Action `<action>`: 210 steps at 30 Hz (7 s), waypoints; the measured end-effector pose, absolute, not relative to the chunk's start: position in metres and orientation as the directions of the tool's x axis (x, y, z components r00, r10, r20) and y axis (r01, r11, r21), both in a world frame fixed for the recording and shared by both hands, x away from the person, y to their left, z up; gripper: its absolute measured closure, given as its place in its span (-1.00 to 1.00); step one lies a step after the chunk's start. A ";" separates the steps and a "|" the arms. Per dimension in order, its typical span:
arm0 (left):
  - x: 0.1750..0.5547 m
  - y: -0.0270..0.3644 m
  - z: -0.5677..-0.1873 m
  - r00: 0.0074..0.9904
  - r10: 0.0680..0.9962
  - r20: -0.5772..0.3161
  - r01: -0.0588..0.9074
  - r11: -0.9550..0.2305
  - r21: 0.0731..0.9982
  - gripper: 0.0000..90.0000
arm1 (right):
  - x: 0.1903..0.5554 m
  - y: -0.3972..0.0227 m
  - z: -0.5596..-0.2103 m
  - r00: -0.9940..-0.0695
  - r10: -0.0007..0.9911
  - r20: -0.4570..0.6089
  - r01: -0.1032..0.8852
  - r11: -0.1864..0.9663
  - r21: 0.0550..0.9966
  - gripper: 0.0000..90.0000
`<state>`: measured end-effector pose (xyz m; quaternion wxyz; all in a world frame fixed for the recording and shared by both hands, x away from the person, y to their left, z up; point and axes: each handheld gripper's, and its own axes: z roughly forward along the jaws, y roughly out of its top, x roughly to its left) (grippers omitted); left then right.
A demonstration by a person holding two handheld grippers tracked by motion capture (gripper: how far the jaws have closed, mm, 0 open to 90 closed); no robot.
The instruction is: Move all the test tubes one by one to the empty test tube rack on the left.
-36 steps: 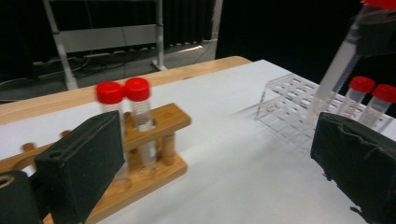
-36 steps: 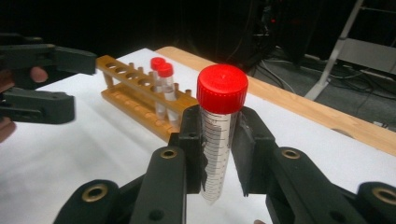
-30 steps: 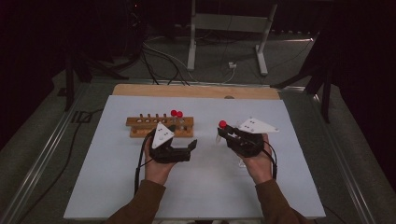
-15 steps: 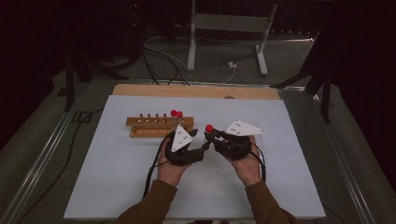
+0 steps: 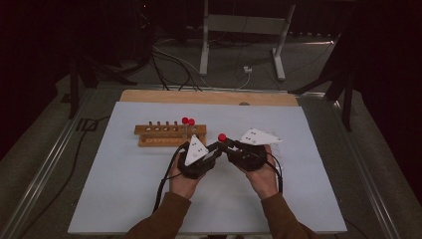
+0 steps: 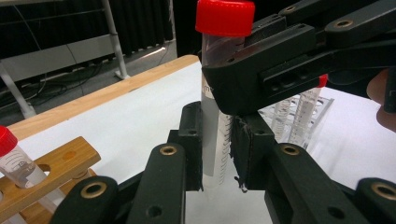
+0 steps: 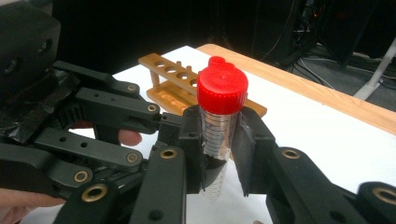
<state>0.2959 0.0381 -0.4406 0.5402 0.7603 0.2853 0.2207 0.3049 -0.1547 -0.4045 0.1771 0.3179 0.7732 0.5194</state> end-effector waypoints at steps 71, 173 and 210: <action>0.354 0.141 -0.429 0.461 0.887 -0.002 0.265 -0.135 0.955 0.69 | 0.298 -0.273 -0.416 -0.525 0.845 0.096 0.346 0.109 0.932 -1.00; 0.316 0.162 -0.449 0.449 0.883 -0.135 0.358 -0.040 0.933 -0.97 | 0.282 -0.271 -0.465 -0.545 0.838 0.027 0.430 0.252 0.867 0.34; 0.301 0.163 -0.446 0.468 0.876 -0.117 0.340 -0.056 0.939 -0.97 | 0.280 -0.268 -0.446 -0.556 0.831 0.017 0.405 0.254 0.878 0.65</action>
